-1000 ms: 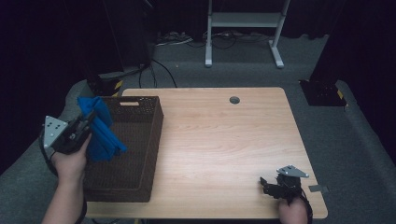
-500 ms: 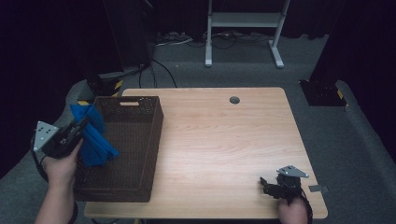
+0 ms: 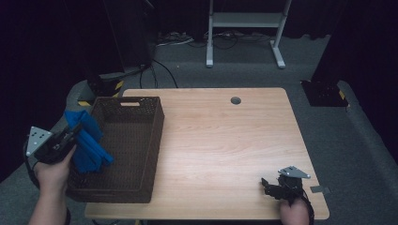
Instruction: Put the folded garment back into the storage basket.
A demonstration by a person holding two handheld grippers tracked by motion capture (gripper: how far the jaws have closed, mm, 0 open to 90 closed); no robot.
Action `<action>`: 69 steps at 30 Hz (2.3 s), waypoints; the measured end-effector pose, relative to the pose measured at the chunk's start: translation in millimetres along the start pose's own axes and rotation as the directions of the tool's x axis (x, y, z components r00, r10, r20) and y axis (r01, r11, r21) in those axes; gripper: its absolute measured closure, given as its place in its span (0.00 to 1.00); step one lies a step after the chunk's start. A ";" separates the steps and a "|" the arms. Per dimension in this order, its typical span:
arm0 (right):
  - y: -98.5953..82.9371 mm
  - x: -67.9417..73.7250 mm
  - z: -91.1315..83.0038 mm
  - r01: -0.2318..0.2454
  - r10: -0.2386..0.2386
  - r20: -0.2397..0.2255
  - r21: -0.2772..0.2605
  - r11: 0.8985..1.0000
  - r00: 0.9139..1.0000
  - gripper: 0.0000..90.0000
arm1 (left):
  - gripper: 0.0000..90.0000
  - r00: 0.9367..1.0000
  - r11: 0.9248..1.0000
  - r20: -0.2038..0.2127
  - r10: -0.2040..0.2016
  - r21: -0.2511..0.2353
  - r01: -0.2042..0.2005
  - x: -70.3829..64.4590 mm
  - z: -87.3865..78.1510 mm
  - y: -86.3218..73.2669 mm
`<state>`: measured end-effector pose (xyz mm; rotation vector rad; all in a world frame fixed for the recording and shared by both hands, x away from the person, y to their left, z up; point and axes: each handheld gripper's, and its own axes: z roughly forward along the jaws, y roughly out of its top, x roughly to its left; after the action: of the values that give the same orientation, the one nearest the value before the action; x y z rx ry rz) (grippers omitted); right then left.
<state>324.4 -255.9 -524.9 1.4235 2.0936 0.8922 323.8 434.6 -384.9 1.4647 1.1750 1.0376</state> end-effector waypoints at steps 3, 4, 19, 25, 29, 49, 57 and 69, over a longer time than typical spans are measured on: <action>0.0 0.0 0.0 0.000 0.000 0.000 0.000 1.000 1.000 0.14 | 0.86 1.000 1.000 -0.003 0.003 0.019 -0.003 1.5 0.2 -2.5; 0.0 0.0 0.0 0.000 0.000 0.000 0.000 1.000 1.000 0.14 | 0.86 1.000 1.000 -0.004 0.001 0.023 -0.001 1.7 0.4 -3.2; 0.0 0.0 0.0 0.000 0.000 0.000 0.000 1.000 1.000 0.14 | 0.86 0.995 0.987 -0.092 0.022 0.162 -0.007 -12.5 16.8 4.2; -0.1 0.3 -0.2 0.006 -0.006 -0.006 0.001 1.000 1.000 0.14 | 0.80 0.996 0.930 -0.073 0.048 0.367 -0.018 -68.4 86.9 20.8; -0.1 0.3 -0.2 0.008 -0.008 -0.007 0.001 1.000 1.000 0.14 | 0.60 0.997 0.950 -0.009 0.079 0.304 -0.073 -99.4 94.2 42.9; -0.1 0.5 -0.2 0.010 -0.010 -0.011 0.001 1.000 1.000 0.14 | 0.60 0.992 0.897 0.062 0.111 0.423 -0.127 -83.7 85.2 8.4; -0.1 0.4 -0.2 0.010 -0.010 -0.011 0.001 1.000 1.000 0.14 | 0.57 0.982 0.819 0.157 0.107 0.545 -0.177 -89.2 90.5 -7.9; -0.1 0.4 -0.2 0.010 -0.010 -0.011 0.001 1.000 1.000 0.14 | 0.62 0.923 0.419 0.358 0.139 0.824 -0.382 -121.2 117.9 -60.2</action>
<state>324.0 -255.6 -524.9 1.4096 2.1080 0.8978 406.5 300.9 -471.5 2.6089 1.4074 0.3300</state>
